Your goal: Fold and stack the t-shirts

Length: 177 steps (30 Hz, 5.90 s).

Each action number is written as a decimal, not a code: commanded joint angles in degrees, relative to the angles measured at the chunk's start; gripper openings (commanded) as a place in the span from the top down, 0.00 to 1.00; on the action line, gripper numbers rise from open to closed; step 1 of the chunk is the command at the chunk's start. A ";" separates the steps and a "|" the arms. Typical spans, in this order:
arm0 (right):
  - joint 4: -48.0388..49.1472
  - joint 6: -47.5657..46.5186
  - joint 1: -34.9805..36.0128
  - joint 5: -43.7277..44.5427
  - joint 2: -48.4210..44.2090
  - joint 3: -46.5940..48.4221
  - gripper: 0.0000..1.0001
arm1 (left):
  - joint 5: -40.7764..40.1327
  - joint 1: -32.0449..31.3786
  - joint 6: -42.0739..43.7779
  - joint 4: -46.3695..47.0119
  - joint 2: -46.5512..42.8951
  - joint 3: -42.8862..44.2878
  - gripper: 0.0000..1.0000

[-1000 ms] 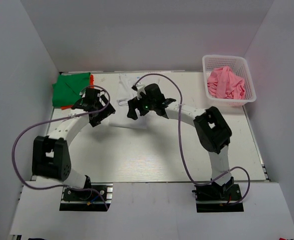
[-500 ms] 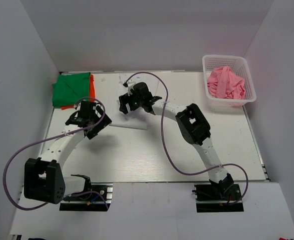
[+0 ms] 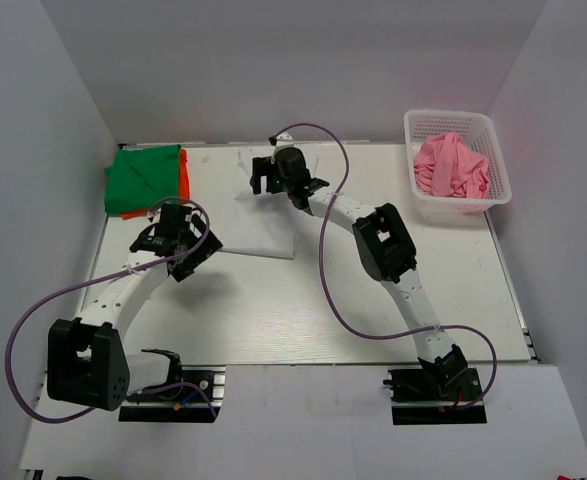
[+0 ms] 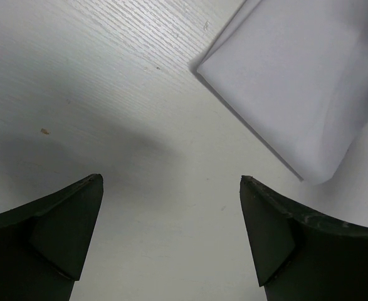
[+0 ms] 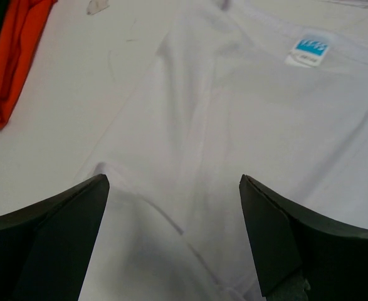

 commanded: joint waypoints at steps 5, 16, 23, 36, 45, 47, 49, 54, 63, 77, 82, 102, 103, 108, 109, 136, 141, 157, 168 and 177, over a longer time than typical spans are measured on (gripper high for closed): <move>-1.68 -4.08 -1.68 -1.65 -9.09 -4.58 0.10 | -0.72 0.00 2.24 2.74 2.35 3.33 0.00; 2.11 2.39 -1.32 2.05 -40.42 -48.11 0.10 | 0.59 0.00 4.01 6.79 15.27 7.64 0.00; -1.33 10.49 -0.27 -16.49 -40.78 -54.89 0.10 | 3.05 0.00 5.58 9.61 21.87 8.17 0.11; -1.68 22.26 2.28 -17.21 -34.80 -55.16 0.17 | 3.67 0.00 6.64 13.12 25.30 7.11 0.32; -5.11 31.05 1.93 -11.76 -31.82 -54.02 0.38 | 4.38 0.00 6.64 13.12 29.69 9.39 0.38; -5.64 31.67 1.67 -11.58 -30.68 -52.88 0.42 | 3.85 0.00 6.64 11.98 30.31 9.40 0.41; -5.64 32.20 1.67 -12.02 -29.62 -52.44 0.52 | 3.06 0.00 6.64 11.28 30.31 10.01 0.44; -3.71 33.17 1.75 -11.33 -28.47 -53.05 0.92 | 3.06 0.00 6.11 10.75 32.07 10.01 0.73; -1.86 20.74 2.45 -8.85 -36.62 -58.31 1.00 | 8.24 -1.41 6.11 11.28 26.28 5.19 1.00; -11.88 -1.11 9.22 -16.95 -62.46 -70.45 1.00 | 20.38 -6.24 7.70 6.19 -10.53 -10.20 1.00; -14.95 0.73 8.96 -13.18 -69.51 -68.27 1.00 | 20.37 -6.86 8.22 3.63 -17.14 -6.34 1.00; -20.06 4.86 -1.22 -4.64 -62.67 -52.09 1.00 | 3.59 -5.45 4.71 8.10 -2.22 12.38 1.00; -20.14 5.04 -1.76 -6.56 -62.23 -51.30 1.00 | 2.98 -5.45 4.71 8.11 -0.99 13.26 1.00; -19.53 4.69 -4.83 -9.82 -57.75 -47.61 1.00 | 0.51 -5.45 5.32 9.43 6.30 18.88 1.00; -19.61 4.52 -5.36 -11.57 -57.22 -47.25 1.00 | -0.01 -5.45 5.32 8.82 8.93 19.94 1.00; -19.88 7.76 -17.75 -22.93 -22.07 -21.51 1.00 | 1.38 -1.50 5.32 6.87 48.68 50.00 1.00; -19.88 9.61 -18.46 -19.59 -19.34 -19.74 1.00 | 6.65 -0.88 6.46 10.39 51.05 51.76 0.93; -11.90 6.10 -18.46 -20.28 -31.02 -27.99 0.10 | 5.08 -1.93 9.63 11.79 40.43 47.73 0.00; 1.30 13.48 -15.48 -34.00 -30.93 -34.50 0.10 | 27.22 -2.99 8.58 23.92 47.70 47.89 0.00; 0.09 13.31 -16.26 -34.61 -26.46 -37.84 0.10 | 30.67 -2.99 6.20 23.05 62.91 60.18 0.00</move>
